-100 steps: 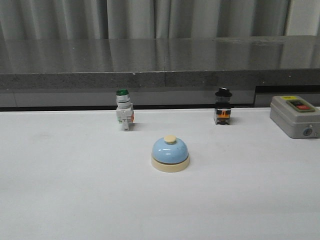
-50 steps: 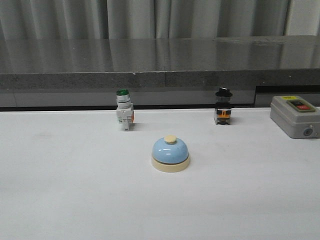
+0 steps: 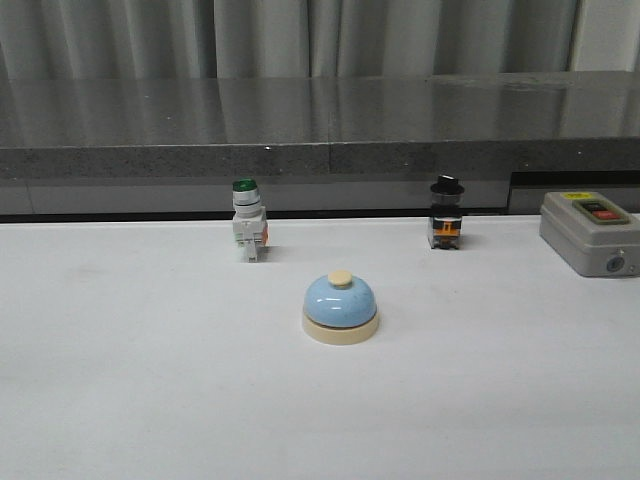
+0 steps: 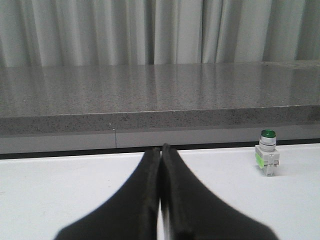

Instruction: Place and press bell with both arms

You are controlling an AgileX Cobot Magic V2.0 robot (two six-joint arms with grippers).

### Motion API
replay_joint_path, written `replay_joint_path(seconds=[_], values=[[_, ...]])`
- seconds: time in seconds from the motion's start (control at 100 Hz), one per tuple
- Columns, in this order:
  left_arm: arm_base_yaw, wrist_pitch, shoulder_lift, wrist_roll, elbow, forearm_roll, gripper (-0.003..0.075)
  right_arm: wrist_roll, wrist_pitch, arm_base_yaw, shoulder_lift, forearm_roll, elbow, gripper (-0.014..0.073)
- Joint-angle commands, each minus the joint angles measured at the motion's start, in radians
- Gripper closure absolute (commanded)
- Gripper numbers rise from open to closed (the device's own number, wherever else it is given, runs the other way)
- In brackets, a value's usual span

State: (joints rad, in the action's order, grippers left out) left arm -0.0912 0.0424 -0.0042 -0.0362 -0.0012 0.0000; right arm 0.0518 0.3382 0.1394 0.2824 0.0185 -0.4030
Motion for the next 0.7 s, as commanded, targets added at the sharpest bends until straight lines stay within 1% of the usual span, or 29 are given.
replay_joint_path(seconds=[0.0,0.15,0.29,0.48,0.6,0.69], values=[[0.004,-0.078,-0.032,-0.007,0.045,0.0,0.0741,-0.004,-0.156,-0.008,-0.036,-0.006,0.042,0.0654],[0.004,-0.078,-0.032,-0.007,0.045,0.0,0.0741,-0.004,-0.288,-0.012,-0.128,-0.006,0.176,0.0654],[0.004,-0.078,-0.032,-0.007,0.045,0.0,0.0741,-0.003,-0.375,-0.013,-0.216,-0.006,0.286,0.0654],[0.004,-0.078,-0.032,-0.007,0.045,0.0,0.0741,0.015,-0.389,-0.013,-0.312,-0.006,0.369,0.0654],[0.004,-0.078,-0.032,-0.007,0.045,0.0,0.0741,0.02,-0.398,-0.028,-0.311,-0.011,0.395,0.0654],[0.004,-0.078,-0.032,-0.007,0.045,0.0,0.0741,0.062,-0.402,-0.051,-0.311,-0.025,0.408,0.0654]])
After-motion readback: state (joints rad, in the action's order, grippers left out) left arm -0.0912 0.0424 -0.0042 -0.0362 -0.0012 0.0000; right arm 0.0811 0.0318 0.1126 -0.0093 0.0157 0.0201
